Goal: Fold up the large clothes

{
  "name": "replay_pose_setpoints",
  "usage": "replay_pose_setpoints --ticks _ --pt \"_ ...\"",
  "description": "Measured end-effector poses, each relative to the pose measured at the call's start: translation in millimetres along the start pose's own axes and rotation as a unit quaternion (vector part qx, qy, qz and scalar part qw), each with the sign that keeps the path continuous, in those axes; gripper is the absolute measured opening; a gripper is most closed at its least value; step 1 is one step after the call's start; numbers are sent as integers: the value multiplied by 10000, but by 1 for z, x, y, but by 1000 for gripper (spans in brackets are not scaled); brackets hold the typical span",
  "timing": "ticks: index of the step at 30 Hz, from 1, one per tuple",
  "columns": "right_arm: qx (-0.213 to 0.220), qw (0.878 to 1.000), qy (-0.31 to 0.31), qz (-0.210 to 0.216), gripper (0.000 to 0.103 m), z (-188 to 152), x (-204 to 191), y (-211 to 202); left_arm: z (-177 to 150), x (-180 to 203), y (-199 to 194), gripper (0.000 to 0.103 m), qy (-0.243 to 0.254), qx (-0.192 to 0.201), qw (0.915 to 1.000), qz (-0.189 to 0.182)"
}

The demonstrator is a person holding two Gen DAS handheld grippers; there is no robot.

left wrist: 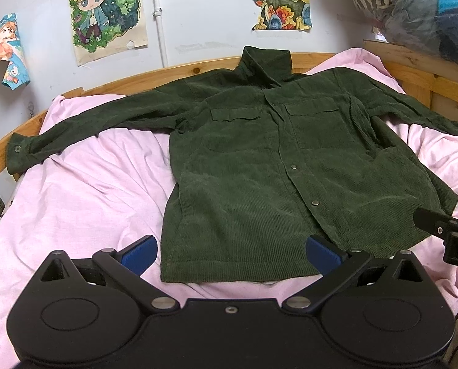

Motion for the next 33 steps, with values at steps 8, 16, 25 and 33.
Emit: replay_pose_setpoints --ticks 8,16,25,33 --pt "606 9942 -357 -809 103 60 32 -48 37 1 13 102 39 18 9999 146" --pt "662 9886 -238 -1331 103 106 133 -59 100 1 18 102 -536 -115 9973 485" --pt "-674 9638 1300 -2227 99 88 268 37 137 21 8 103 -748 -532 9938 633" --pt "-1373 9262 1239 -3286 82 61 309 122 151 28 54 103 63 -88 9991 413"
Point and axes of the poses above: each gripper's, at about its wrist camera, not at the fingertips, and y roughly the way its jaws point, x to its right, z to its top, the point moved 1 cm from there along y, roughly the way its jaws point, and after that the axes turned 11 degrees about -y, right-handed, at the moved point
